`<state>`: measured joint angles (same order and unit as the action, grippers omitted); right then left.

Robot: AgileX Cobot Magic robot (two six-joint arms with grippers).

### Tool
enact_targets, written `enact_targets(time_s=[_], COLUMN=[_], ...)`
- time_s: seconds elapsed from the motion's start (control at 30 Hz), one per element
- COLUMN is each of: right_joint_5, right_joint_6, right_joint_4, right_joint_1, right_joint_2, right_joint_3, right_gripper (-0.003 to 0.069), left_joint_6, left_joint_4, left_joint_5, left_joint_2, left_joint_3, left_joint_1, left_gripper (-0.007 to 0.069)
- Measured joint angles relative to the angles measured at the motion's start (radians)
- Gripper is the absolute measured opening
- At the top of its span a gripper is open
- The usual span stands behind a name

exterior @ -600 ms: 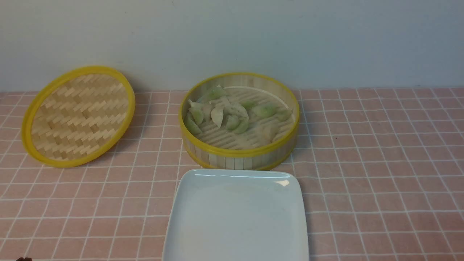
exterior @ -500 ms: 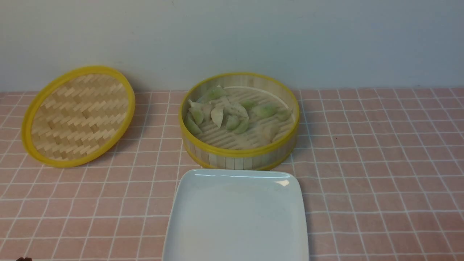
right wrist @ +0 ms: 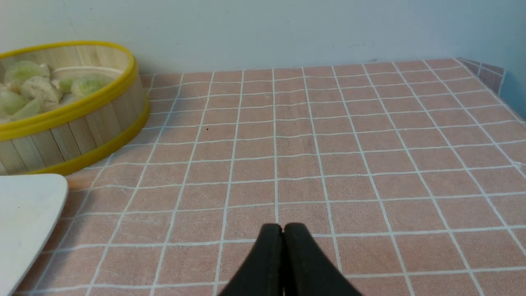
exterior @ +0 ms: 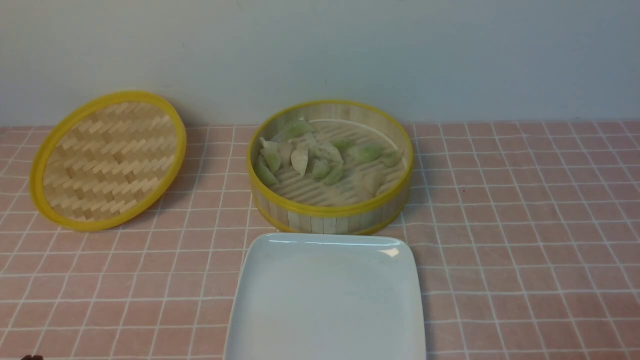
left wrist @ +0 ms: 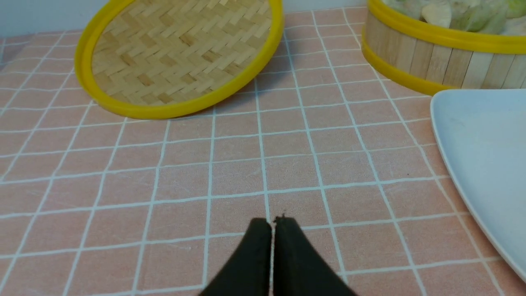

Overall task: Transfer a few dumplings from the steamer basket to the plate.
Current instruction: Use the left arm to grab a dumpling from the steamer

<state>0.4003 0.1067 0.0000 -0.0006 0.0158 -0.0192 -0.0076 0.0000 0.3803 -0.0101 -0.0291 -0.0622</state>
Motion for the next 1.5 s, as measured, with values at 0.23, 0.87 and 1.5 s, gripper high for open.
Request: enact_targets(time_s=[0.23,0.87,1.5], right_joint_5=[0.000,-0.022,-0.479], right_joint_6=[0.000,0.001,0.063], right_joint_4=[0.000,0.045,0.886], right_joint_1=[0.000,0.000,0.016], right_joint_2=[0.000,0.000,0.000], right_joint_3=[0.000,-0.003,0.006], right_gripper=[-0.0015,-0.0015,-0.0015], left_joint_6=[0.000,-0.194,0.036], left_joint_4=[0.000,-0.700,-0.389], left_joint_5=[-0.002,-0.647,0.508], left_joint_2=[0.000,0.000,0.879], left_joint_3=[0.000,0.011,0.913], left_joint_1=[0.000,0.000,0.000], left_gripper=[-0.0006,-0.0006,-0.0006])
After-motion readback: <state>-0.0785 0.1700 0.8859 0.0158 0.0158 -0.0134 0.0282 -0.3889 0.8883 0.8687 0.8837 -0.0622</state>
